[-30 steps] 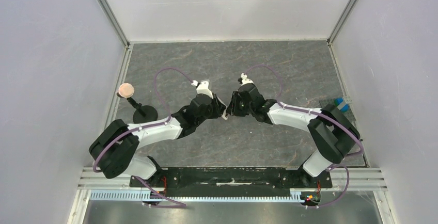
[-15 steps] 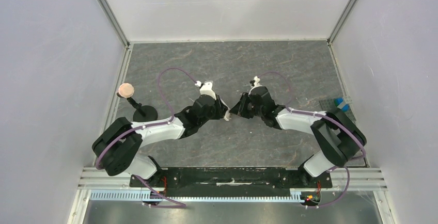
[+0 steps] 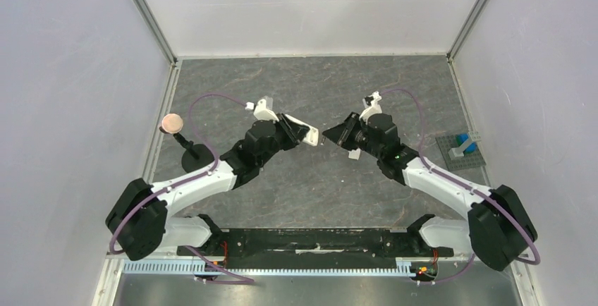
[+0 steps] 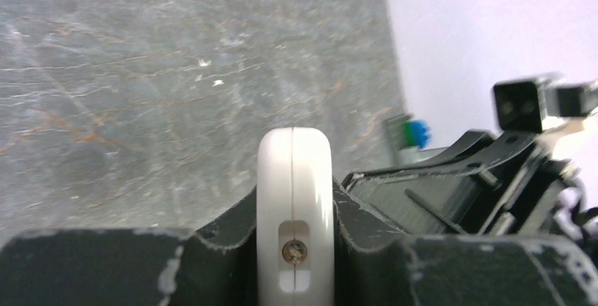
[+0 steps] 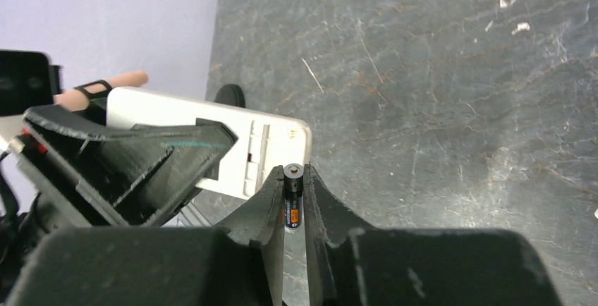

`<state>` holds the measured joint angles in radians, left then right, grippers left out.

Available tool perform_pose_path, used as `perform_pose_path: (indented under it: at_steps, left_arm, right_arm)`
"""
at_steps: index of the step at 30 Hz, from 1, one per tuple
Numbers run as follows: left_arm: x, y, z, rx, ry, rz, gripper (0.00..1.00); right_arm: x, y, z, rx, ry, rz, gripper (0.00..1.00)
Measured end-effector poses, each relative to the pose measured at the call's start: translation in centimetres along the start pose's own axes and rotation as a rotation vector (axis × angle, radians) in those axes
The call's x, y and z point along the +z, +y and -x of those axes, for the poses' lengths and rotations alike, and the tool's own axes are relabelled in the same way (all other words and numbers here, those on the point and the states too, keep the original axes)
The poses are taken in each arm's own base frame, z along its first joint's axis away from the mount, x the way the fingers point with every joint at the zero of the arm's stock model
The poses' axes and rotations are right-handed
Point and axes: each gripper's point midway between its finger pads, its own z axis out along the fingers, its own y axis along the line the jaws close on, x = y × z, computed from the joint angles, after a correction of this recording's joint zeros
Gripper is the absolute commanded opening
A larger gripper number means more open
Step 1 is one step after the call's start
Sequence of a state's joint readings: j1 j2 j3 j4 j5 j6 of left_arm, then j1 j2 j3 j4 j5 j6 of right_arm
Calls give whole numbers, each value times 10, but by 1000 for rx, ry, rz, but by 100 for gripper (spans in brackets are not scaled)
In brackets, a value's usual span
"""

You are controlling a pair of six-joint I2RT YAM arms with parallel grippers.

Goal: Load the batteries into the remote control

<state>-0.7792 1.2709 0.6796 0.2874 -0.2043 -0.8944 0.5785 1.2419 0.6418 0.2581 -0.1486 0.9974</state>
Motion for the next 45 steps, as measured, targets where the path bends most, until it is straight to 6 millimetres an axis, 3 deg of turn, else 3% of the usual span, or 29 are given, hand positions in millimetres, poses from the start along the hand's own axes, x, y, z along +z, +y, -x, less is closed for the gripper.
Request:
perform_pose_path:
  at_steps: [6, 12, 16, 25, 32, 45]
  left_arm:
    - [-8, -23, 32, -252, -58, -116, 2]
    - [-13, -50, 34, -420, -25, -251, 2]
    - [-13, -68, 38, -474, -11, -340, 2]
    - [-11, -94, 46, -536, -19, -513, 2]
    - [-9, -99, 49, -556, -34, -556, 2]
    - [4, -97, 45, -627, -41, -609, 2]
  right_arm:
    - [-21, 35, 29, -14, -102, 84, 2]
    - [-38, 86, 71, -41, -218, 178, 3]
    - [-45, 108, 93, -80, -286, 195, 2]
    - [-49, 107, 106, -192, -330, 74, 3]
    - [-53, 108, 112, -259, -344, 26, 3]
    - [-40, 83, 99, -327, -277, -101, 4]
